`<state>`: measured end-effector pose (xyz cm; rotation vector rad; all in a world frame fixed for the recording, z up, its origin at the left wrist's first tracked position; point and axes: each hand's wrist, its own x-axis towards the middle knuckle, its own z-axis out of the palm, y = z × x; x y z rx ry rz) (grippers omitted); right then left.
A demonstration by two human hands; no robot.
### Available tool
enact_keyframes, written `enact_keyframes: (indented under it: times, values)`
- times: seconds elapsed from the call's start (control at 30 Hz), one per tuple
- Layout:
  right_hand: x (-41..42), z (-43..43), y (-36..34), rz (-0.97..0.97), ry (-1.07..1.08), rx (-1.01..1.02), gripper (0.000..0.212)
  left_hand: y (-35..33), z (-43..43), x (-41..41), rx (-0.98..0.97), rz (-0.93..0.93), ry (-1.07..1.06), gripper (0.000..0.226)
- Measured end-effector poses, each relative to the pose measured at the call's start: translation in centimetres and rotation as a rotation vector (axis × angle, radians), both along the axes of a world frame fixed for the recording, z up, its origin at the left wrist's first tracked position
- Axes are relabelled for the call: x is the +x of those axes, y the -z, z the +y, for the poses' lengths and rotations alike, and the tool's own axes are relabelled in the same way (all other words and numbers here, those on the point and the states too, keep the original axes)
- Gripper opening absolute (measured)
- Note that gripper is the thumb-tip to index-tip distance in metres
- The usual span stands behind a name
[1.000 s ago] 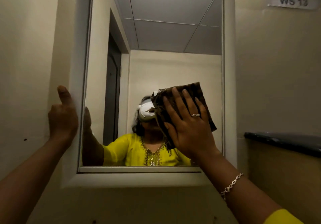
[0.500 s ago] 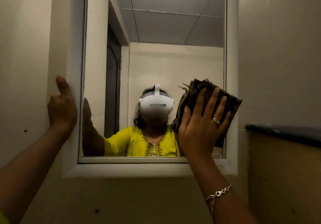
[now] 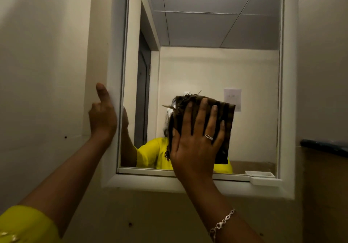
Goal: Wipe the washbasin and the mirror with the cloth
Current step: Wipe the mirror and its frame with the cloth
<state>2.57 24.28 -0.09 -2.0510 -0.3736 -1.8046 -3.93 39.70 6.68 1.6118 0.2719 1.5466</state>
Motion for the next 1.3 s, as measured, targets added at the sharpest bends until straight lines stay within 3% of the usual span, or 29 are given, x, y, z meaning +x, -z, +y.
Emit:
enact_keyframes:
  times: [0.13,0.3,0.4,0.6,0.7,0.83,0.87,0.9,1.0,1.07,1.3]
  values:
    - [-0.8,2.2,-0.2,-0.043,-0.048,-0.076,0.061,-0.1,-0.4,-0.5,-0.042,-0.002,0.042,0.058]
    - [-2.1,5.1,-0.4,-0.058,-0.115,-0.156,0.061,-0.2,-1.1,-0.9,-0.033,-0.037,0.081,0.04]
    - [-2.5,6.6,-0.6,-0.055,-0.13,-0.197,0.061,-0.1,-1.0,-0.8,-0.062,-0.055,0.129,0.051]
    - [-2.8,7.7,-1.0,-0.104,-0.121,-0.314,0.061,-0.2,-1.4,-1.2,-0.097,-0.054,0.161,0.04]
    - [-2.7,7.4,-1.1,-0.136,-0.116,-0.407,0.06,-0.1,-0.6,-0.9,-0.136,-0.076,0.207,0.064]
    - [-2.6,6.8,-1.1,-0.16,-0.134,-0.523,0.059,0.1,0.3,-0.6,-0.121,-0.085,0.278,0.138]
    - [-2.5,6.6,-1.0,-0.166,-0.135,-0.556,0.059,0.1,0.3,-0.6,-0.116,-0.072,0.282,0.145]
    - [-2.5,6.4,-0.8,-0.171,-0.134,-0.591,0.06,0.0,0.2,-0.8,-0.116,-0.075,0.292,0.14]
    - [-2.4,5.7,-0.2,-0.188,-0.116,-0.682,0.06,-0.2,-0.5,-1.0,-0.163,-0.087,0.317,0.093]
    - [-2.3,5.4,-0.1,-0.198,-0.095,-0.734,0.06,-0.1,-0.5,-0.9,-0.17,-0.077,0.297,0.073]
    - [-2.0,4.1,0.1,-0.213,-0.101,-0.887,0.059,0.1,-0.1,-1.1,-0.045,-0.005,0.304,0.058]
